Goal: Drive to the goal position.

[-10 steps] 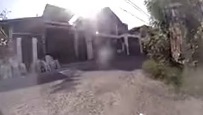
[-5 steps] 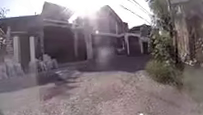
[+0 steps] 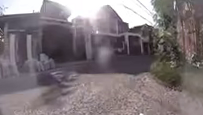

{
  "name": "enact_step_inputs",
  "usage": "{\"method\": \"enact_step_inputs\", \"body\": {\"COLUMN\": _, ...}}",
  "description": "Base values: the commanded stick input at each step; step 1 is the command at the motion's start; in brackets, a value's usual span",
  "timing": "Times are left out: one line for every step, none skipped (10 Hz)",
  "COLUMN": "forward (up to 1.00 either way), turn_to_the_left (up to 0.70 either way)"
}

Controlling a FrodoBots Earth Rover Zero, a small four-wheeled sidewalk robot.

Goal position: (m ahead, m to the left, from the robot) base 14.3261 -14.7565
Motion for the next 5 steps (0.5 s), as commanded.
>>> {"method": "enact_step_inputs", "body": {"forward": 0.70, "turn_to_the_left": 0.00}}
{"method": "enact_step_inputs", "body": {"forward": 0.70, "turn_to_the_left": -0.12}}
{"method": "enact_step_inputs", "body": {"forward": 0.70, "turn_to_the_left": -0.28}}
{"method": "enact_step_inputs", "body": {"forward": 0.70, "turn_to_the_left": -0.28}}
{"method": "enact_step_inputs", "body": {"forward": 0.70, "turn_to_the_left": -0.28}}
